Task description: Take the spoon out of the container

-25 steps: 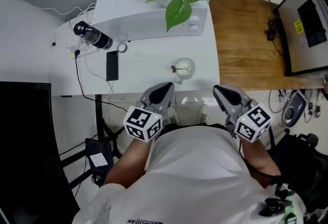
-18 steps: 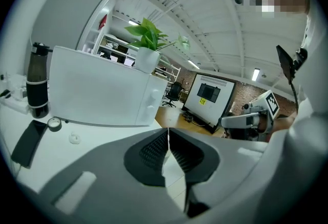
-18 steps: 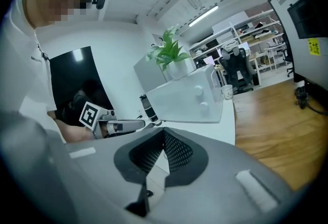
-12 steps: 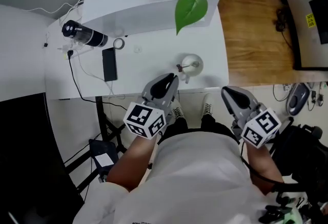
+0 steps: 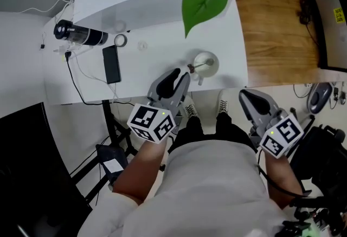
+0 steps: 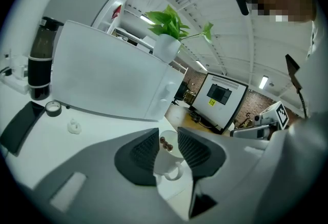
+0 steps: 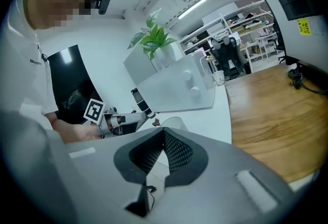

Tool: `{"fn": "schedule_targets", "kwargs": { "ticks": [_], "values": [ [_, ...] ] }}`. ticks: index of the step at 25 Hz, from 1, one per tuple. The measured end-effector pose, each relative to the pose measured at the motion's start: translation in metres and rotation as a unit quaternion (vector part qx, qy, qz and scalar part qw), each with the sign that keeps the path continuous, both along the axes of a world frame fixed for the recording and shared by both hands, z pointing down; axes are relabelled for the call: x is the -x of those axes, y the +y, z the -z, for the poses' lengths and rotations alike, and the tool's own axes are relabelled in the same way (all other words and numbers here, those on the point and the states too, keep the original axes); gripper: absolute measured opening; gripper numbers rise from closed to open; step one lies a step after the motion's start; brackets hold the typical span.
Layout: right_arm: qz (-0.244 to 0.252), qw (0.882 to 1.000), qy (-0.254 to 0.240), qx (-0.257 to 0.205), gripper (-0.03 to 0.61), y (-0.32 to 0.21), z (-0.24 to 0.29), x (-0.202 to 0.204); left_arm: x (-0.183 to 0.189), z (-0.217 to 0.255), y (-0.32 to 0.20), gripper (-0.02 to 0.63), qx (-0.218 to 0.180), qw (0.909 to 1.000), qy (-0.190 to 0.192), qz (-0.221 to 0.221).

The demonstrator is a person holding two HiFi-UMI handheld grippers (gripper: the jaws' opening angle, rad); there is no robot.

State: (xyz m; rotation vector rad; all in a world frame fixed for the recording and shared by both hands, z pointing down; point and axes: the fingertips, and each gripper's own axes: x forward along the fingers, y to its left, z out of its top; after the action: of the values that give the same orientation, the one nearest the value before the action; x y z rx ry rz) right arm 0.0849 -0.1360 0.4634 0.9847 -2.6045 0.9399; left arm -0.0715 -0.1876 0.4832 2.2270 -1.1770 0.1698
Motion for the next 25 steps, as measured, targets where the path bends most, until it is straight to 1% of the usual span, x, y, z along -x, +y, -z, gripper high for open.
{"fn": "schedule_targets", "kwargs": {
  "ticks": [3,6,20,25],
  "values": [
    [-0.001,1.000,0.000,0.005,0.005,-0.001,-0.005,-0.001,0.000,-0.007,-0.003,0.121,0.014,0.9999,0.008,0.005],
    [-0.003,1.000,-0.002,0.007,0.004,-0.002,-0.007,-0.002,-0.001,-0.013,-0.006,0.170,0.023,0.9996,0.010,0.013],
    [-0.011,1.000,0.000,0.017,0.005,-0.005,-0.016,-0.012,-0.021,-0.043,-0.014,0.170,0.051,0.9987,0.002,0.004],
    [-0.009,1.000,0.001,0.022,0.005,-0.004,-0.019,-0.012,-0.025,-0.046,-0.017,0.170,0.054,0.9986,-0.002,0.003]
  ]
}}
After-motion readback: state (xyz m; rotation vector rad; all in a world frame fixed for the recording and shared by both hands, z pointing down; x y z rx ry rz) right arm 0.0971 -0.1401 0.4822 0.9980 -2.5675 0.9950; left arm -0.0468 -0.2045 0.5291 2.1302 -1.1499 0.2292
